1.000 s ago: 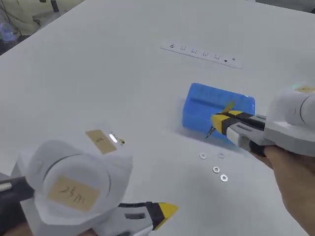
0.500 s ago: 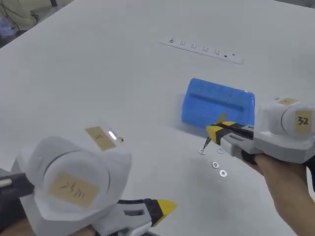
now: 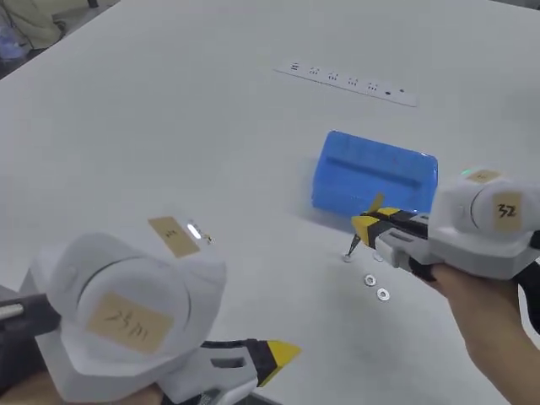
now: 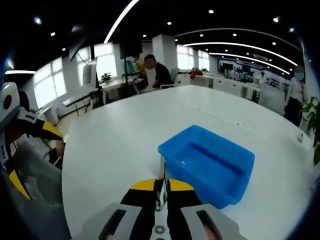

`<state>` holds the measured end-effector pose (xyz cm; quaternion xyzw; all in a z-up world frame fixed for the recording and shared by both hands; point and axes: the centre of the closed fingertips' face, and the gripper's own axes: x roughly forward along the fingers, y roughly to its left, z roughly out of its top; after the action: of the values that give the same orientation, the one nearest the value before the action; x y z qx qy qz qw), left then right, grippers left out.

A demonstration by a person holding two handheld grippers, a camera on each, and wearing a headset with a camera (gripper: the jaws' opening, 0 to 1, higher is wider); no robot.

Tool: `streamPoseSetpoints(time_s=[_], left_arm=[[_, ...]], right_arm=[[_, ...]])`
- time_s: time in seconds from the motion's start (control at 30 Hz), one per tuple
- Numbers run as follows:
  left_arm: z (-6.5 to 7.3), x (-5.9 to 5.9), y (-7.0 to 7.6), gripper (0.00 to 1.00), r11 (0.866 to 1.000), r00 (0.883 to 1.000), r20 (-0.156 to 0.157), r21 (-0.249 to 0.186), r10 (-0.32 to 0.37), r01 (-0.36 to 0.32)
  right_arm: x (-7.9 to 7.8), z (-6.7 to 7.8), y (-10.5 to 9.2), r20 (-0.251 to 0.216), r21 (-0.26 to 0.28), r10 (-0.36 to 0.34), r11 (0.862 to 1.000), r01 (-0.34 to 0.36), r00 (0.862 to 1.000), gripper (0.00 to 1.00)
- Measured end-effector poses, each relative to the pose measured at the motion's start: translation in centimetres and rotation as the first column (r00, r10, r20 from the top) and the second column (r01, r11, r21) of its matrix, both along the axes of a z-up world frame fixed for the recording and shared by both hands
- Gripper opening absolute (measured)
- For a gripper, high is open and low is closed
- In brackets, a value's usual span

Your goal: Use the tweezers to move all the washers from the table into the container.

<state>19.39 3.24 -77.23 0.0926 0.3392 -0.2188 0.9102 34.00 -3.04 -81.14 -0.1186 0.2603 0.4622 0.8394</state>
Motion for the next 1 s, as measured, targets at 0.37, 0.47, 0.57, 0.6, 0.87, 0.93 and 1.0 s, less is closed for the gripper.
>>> streamPoseSetpoints(time_s=[0.37,0.47,0.57,0.6,0.87,0.93,1.0], left_arm=[[0.12,-0.09,-0.12,0.81,1.0,1.0,0.006,0.005,-0.004,0.004],[0.21,-0.12,0.06,0.81,1.0,1.0,0.008,0.008,-0.001,0.001],[0.23,-0.14,0.16,0.8,1.0,1.0,0.008,0.007,0.002,-0.002],[0.22,-0.15,0.18,0.81,1.0,1.0,0.008,0.008,0.002,-0.002],[0.17,-0.24,-0.04,0.8,1.0,1.0,0.008,0.016,-0.007,0.007],[0.18,-0.22,-0.06,0.8,1.0,1.0,0.008,0.016,-0.006,0.006],[0.18,-0.18,-0.06,0.8,1.0,1.0,0.007,0.014,-0.005,0.005]], right_arm=[[-0.44,-0.16,0.25,0.047,-0.057,0.072,0.996,-0.07,0.996,0.0],[-0.37,-0.2,0.18,0.042,-0.064,0.076,0.995,-0.073,0.996,0.0],[-0.27,-0.19,0.02,0.03,-0.055,0.073,0.996,-0.071,0.997,0.0],[-0.24,-0.21,-0.02,0.03,-0.054,0.073,0.996,-0.071,0.997,0.0],[0.13,-0.1,-0.37,0.015,-0.032,0.043,0.999,-0.042,0.999,0.03],[0.32,0.03,-0.39,0.025,-0.03,0.043,0.999,-0.043,0.999,0.03],[0.37,0.18,-0.34,0.033,-0.028,0.044,0.999,-0.043,0.999,0.03]])
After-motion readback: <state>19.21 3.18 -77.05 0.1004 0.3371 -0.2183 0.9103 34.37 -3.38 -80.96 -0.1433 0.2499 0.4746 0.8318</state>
